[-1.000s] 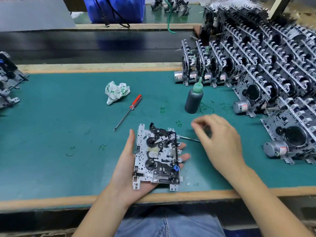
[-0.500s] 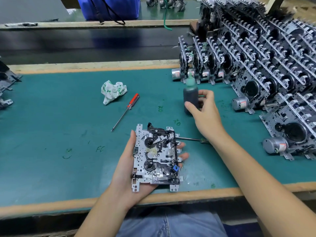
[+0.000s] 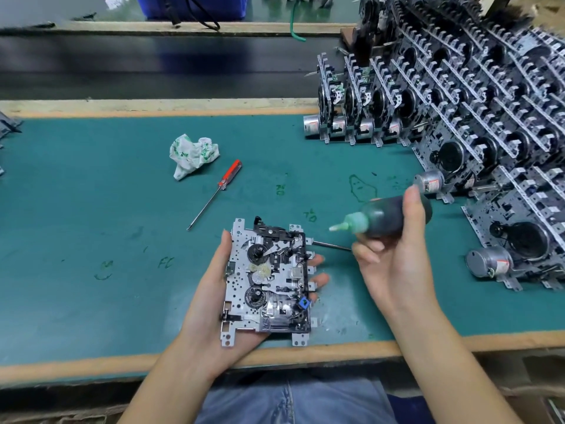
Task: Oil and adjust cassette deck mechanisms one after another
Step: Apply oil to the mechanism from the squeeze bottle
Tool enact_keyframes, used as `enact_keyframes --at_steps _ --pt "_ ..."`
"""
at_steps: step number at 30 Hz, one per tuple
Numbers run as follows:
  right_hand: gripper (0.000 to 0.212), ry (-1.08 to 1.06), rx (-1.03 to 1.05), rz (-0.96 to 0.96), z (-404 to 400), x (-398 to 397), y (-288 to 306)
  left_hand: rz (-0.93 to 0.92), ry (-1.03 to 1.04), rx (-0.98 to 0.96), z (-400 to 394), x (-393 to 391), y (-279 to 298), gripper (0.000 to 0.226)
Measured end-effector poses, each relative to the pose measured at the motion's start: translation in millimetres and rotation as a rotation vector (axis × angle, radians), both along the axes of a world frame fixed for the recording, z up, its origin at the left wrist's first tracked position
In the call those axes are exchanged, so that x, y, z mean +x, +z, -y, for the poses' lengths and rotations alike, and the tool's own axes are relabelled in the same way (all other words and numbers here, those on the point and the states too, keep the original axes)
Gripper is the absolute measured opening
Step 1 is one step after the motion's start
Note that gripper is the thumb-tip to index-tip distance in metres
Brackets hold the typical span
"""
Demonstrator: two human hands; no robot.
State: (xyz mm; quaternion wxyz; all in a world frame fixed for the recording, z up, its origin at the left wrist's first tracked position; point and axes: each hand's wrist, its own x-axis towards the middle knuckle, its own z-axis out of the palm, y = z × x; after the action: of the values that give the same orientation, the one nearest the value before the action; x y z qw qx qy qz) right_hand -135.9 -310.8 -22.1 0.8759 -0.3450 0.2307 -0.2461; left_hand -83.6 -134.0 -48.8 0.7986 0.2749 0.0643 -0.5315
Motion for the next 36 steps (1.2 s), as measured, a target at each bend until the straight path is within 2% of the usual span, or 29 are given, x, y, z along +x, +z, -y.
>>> enact_keyframes --at_steps 3,6,12,16,30,36 --pt "0.043 -0.095 -0.176 -0.048 -9.1 -3.0 -3.2 0.001 -0.004 -0.007 -0.4 0.0 1.2 0.075" --pt "0.036 -0.162 -0.24 -0.067 -11.8 -3.9 -4.0 -0.004 -0.009 -0.013 -0.3 0.1 1.7 0.075" --pt "0.034 -0.121 -0.33 -0.112 -11.8 -4.0 -6.0 -0.008 -0.018 -0.007 -0.7 0.5 1.2 0.075" --pt "0.043 -0.1 -0.352 -0.137 -11.9 -3.8 -6.9 -0.026 -0.013 -0.013 -0.7 0.4 0.8 0.074" --pt "0.043 -0.117 -0.362 -0.163 -11.0 -3.9 -10.1 -0.023 -0.005 0.001 0.2 1.3 -0.2 0.074" --pt "0.035 -0.097 -0.39 -0.152 -12.3 -3.1 -10.9 -0.011 -0.005 0.007 0.2 1.0 -0.6 0.074"
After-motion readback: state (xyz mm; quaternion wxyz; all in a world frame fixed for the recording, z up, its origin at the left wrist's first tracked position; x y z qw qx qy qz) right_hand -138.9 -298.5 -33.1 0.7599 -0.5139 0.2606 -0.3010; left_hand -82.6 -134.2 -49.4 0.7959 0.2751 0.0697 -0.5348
